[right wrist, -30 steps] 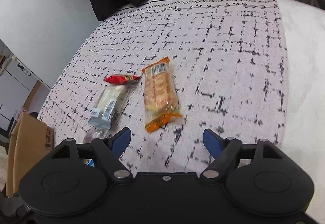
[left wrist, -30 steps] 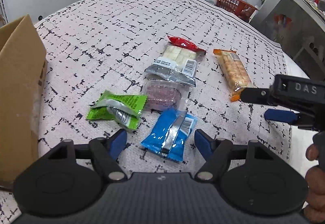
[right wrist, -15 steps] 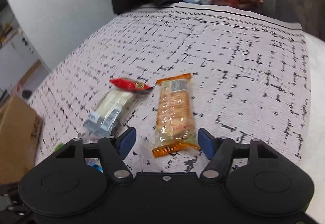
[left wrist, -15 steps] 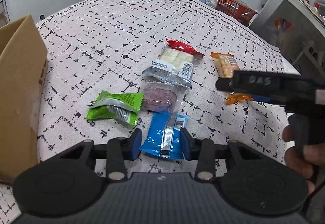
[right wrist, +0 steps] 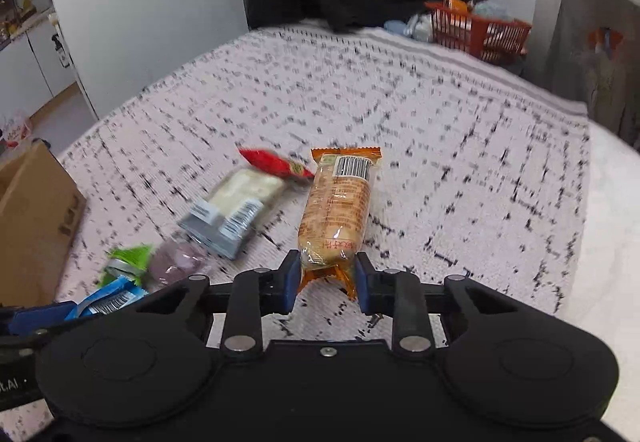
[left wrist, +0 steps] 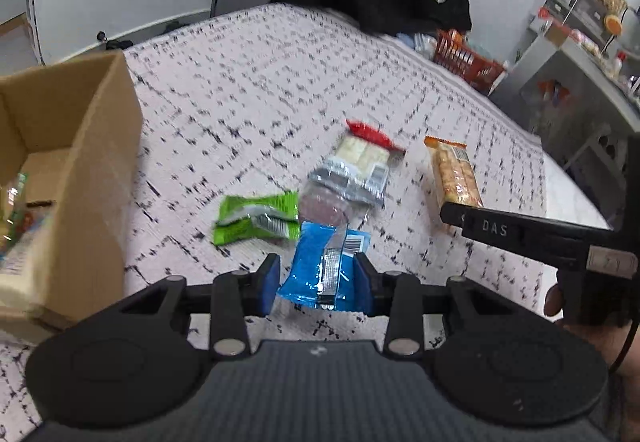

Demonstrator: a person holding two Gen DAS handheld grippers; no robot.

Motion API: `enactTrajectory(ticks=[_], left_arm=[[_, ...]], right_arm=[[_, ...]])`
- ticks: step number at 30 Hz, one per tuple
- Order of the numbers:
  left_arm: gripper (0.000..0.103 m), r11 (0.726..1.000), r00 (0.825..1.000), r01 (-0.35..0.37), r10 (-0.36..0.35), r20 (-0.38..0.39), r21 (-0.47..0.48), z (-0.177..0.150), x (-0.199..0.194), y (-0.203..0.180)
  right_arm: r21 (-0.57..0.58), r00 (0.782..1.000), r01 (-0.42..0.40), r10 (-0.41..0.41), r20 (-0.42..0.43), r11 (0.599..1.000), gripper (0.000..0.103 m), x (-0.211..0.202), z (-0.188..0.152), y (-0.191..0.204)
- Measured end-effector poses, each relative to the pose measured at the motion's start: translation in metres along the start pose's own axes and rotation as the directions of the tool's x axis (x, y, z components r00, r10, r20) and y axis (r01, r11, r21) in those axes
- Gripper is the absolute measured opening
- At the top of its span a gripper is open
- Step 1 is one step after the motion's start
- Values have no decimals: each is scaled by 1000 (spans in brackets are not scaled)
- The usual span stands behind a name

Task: Organize snacks
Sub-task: 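Grasp the blue bar with left tool while right tool grasps orange-wrapped biscuit bar, then carry both bars over the box and open both tools to drop them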

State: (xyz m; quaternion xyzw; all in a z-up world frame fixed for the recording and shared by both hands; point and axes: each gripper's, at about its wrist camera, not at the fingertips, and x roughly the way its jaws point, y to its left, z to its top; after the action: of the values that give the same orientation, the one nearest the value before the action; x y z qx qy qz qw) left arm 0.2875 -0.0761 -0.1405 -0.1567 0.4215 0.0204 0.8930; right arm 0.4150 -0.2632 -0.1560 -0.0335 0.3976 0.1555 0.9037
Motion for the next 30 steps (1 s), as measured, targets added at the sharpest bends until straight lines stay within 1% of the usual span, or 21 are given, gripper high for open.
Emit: enactTrajectory(ticks=[2,7,14,19,27,30], left_arm=[[39,1000,1000,9,-9,21,-7,3,-11,2],[39,999,997,27,-25,69,-19,10,-36,9],[39,998,992,43,-37,121,-45,15,-64,27],[39,996,988,49,-37,149,-75,18,-80,46],[39,991,981,35,-10,193,-128,21,-97,77],[38,987,981,34,-4,193,-155,22,-99,90]], right_arm=[[22,1000,-16,16,11,1000,28,-12,4,4],[34,997,-61,60,45,998,28,-43,10,26],[-23,994,-84,85,66,996,28,-70,11,67],[-46,991,-107,110,81,993,28,-84,11,92],[-72,984,-150,155,84,986,28,-95,14,128],[-81,983,-156,163,86,984,28,-97,14,142]])
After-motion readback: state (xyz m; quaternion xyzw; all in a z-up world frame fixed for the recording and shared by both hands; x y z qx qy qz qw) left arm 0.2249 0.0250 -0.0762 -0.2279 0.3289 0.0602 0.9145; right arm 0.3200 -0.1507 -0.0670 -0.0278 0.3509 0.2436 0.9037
